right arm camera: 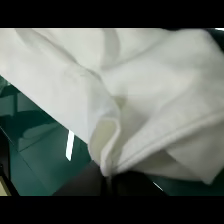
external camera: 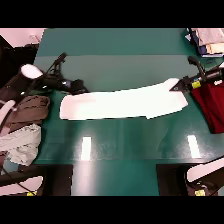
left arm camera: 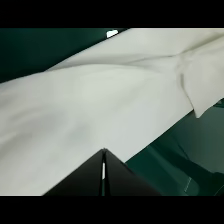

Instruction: Fold the shirts.

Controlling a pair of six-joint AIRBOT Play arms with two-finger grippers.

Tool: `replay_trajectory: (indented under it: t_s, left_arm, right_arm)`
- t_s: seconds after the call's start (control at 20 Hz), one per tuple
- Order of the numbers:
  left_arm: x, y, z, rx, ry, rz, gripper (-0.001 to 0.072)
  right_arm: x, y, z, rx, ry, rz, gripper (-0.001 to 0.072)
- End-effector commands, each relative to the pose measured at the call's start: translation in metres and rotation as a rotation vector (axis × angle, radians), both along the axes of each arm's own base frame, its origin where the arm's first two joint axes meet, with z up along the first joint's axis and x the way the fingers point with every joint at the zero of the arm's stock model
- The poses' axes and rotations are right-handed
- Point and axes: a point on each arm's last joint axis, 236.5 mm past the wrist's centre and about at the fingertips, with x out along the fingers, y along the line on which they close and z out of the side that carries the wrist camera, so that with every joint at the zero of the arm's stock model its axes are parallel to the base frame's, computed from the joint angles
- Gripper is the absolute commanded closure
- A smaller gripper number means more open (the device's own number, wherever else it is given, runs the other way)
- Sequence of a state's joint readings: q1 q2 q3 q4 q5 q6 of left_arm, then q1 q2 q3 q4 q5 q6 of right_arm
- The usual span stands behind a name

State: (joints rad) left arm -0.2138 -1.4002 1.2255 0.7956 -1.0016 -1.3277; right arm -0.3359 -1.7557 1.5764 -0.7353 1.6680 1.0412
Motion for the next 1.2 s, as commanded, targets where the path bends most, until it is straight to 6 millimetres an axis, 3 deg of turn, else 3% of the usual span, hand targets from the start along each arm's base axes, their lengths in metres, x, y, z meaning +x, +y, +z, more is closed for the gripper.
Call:
replay_trajectory:
  t_s: [0.0, 0.25, 0.4, 0.5, 0.65, 0.85, 1.0, 1.15]
  left_arm:
    - [0.011, -0.066, -0.007, 0.010, -0.031, -0.128, 0.0685]
    - [0.007, -0.130, -0.075, 0.032, 0.087, -0.232, 0.0684]
    - [0.012, -0.142, -0.105, 0.038, 0.132, -0.235, 0.0684]
    - [0.022, -0.142, -0.112, 0.032, 0.154, -0.197, 0.0684]
    - [0.031, -0.143, -0.108, 0.026, 0.127, -0.179, 0.0684]
    - [0.028, -0.138, -0.098, 0.070, 0.100, -0.239, 0.0684]
    - [0.023, -0.108, -0.093, 0.249, 0.076, -0.332, 0.0685]
    - [0.030, -0.054, -0.068, 0.488, -0.005, -0.352, 0.0685]
  right_arm:
    - [0.011, 0.046, 0.069, 0.097, -0.111, -0.024, 0.0695]
    - [0.010, 0.117, 0.151, 0.072, -0.242, 0.069, 0.0695]
    - [0.002, 0.161, 0.186, 0.075, -0.326, 0.136, 0.0695]
    - [-0.007, 0.189, 0.199, 0.086, -0.354, 0.193, 0.0695]
    - [-0.016, 0.227, 0.196, 0.106, -0.359, 0.259, 0.0695]
    - [-0.021, 0.259, 0.177, 0.123, -0.367, 0.300, 0.0695]
    - [-0.020, 0.270, 0.169, 0.065, -0.400, 0.337, 0.0695]
    - [-0.025, 0.284, 0.161, 0.064, -0.391, 0.357, 0.0695]
